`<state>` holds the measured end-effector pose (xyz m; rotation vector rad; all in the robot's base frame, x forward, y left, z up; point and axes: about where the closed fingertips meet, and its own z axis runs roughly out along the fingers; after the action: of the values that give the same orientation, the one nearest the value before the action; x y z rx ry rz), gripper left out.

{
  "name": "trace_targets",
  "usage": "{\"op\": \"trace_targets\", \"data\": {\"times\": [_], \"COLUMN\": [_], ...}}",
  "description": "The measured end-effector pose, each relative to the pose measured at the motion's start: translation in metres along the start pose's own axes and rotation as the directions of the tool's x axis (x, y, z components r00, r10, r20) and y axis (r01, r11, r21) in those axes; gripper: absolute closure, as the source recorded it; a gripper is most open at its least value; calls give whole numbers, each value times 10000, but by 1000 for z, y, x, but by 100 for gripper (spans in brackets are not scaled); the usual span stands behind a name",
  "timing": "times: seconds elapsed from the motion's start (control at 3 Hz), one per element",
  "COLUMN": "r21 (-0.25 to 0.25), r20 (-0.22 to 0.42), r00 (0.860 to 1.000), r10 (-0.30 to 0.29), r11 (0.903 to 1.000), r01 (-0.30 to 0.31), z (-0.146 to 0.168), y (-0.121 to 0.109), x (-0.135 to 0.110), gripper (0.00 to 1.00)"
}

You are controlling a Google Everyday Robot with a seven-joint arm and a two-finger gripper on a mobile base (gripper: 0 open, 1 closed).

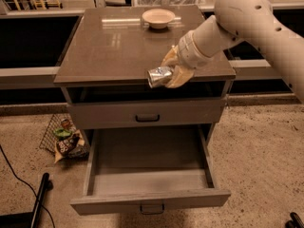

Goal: Pick redbull can from middle drawer and place on counter

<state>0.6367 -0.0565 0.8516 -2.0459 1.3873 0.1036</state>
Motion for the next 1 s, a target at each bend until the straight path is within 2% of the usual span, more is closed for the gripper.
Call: {"op": "trace_targets", "data": {"times": [0.33, 0.67, 1.0], "r21": [-211, 335, 1072], "r20": [156, 247, 265], "r00": [9997, 9981, 9958], "r10": [206, 566, 875], "r11": [9996, 9978, 9902], "r01": [-203, -574, -899], "z": [30, 34, 26], "y": [-38, -81, -107], "x": [21, 38, 49], "gripper": [100, 100, 100]}}
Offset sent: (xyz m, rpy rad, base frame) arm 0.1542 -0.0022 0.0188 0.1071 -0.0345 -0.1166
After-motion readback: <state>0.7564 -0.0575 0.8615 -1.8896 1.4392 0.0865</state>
